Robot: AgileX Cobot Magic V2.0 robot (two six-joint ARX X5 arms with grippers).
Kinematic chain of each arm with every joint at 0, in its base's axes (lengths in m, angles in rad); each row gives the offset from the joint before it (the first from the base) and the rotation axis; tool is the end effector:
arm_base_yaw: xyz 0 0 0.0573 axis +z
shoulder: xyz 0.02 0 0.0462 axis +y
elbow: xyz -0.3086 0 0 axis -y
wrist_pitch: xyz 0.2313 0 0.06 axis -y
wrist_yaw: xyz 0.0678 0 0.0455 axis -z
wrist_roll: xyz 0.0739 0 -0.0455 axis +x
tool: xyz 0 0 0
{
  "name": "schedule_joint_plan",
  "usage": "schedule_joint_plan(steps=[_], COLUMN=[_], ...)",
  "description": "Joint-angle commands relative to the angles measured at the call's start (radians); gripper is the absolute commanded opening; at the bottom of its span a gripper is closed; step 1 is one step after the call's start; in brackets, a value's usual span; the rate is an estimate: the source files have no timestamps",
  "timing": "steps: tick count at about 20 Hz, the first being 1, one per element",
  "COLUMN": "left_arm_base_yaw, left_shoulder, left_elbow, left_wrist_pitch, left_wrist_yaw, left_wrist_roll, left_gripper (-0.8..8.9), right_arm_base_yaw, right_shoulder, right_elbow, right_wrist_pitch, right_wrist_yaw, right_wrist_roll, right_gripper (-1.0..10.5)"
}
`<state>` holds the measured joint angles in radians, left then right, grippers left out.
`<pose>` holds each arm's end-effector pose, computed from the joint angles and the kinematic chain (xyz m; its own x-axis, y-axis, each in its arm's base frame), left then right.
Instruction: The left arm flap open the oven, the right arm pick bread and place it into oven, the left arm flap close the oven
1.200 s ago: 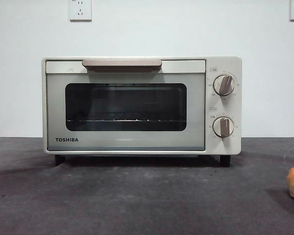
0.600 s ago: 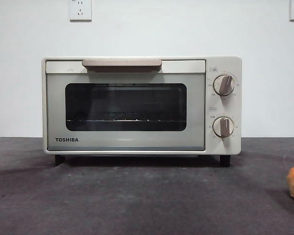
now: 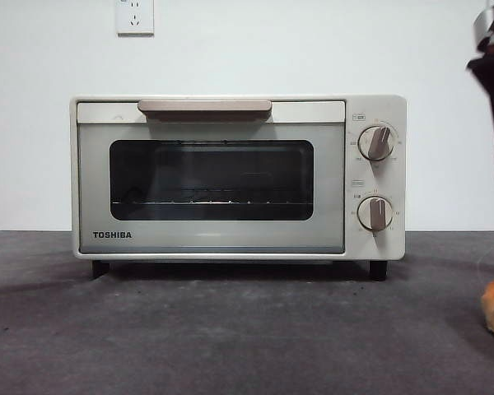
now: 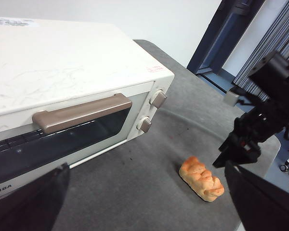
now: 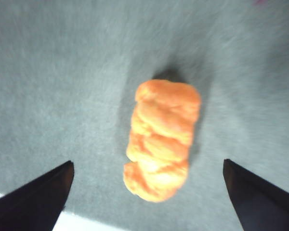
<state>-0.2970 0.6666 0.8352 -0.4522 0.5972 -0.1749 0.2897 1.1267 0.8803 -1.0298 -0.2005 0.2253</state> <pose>0.1018 -0.0746 0.3562 0.5946 -0.7700 -0.2314 0.7001 0.6373 -0.3220 0.1559 0.0618 0.2498 0.2158 0.2721 -0.9377 -0.1220 0.9604 0.2506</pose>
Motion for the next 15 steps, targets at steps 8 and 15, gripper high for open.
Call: schedule_joint_plan(steps=[8, 15], left_arm_base_yaw=[-0.005, -0.005], left_shoulder=[0.006, 0.006], left_elbow=[0.023, 0.023], left_wrist_pitch=[0.003, 0.003], left_wrist_yaw=[-0.003, -0.003], left_wrist_roll=[0.006, 0.006], left_gripper=[5.19, 5.19], right_arm_base_yaw=[0.048, 0.048], right_shoulder=[0.135, 0.228], right_elbow=[-0.119, -0.122], right_wrist_pitch=[0.192, 0.25], right_wrist_yaw=[0.047, 0.078], right_wrist_roll=[0.056, 0.031], right_gripper=[4.8, 4.0])
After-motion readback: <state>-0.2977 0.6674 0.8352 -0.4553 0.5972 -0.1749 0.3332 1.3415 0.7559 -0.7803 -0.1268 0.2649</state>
